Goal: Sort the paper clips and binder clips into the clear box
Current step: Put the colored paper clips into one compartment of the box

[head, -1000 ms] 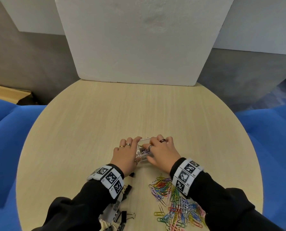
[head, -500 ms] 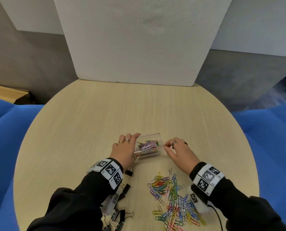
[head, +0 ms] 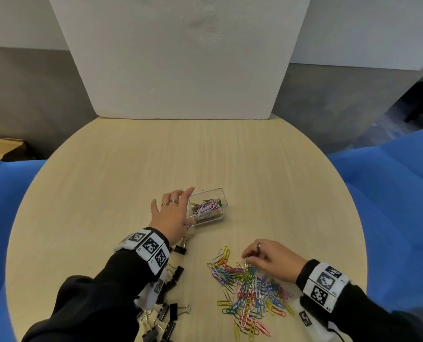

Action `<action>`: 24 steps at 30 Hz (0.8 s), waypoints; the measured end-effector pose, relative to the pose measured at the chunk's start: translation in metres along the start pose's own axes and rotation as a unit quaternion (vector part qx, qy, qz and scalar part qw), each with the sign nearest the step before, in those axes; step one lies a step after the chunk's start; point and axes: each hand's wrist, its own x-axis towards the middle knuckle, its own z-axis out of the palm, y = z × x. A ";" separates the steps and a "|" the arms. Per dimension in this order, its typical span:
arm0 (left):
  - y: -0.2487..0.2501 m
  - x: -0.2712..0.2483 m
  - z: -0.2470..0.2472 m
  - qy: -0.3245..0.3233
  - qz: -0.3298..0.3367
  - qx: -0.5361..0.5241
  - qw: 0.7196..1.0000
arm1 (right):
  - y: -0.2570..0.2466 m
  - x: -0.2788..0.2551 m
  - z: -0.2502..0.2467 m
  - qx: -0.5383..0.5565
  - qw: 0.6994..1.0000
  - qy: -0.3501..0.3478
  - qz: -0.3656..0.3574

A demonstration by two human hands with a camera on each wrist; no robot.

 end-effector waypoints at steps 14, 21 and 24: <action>0.077 -0.099 0.067 -0.313 0.212 0.020 0.925 | 0.053 -0.067 0.010 -0.052 0.974 -0.053 0.212; 0.095 -0.087 0.077 -0.277 0.200 0.032 0.939 | 0.030 -0.056 0.039 0.061 0.985 0.059 0.153; 0.093 -0.082 0.077 -0.233 0.185 0.020 0.955 | 0.031 -0.058 0.035 0.059 0.977 0.118 0.168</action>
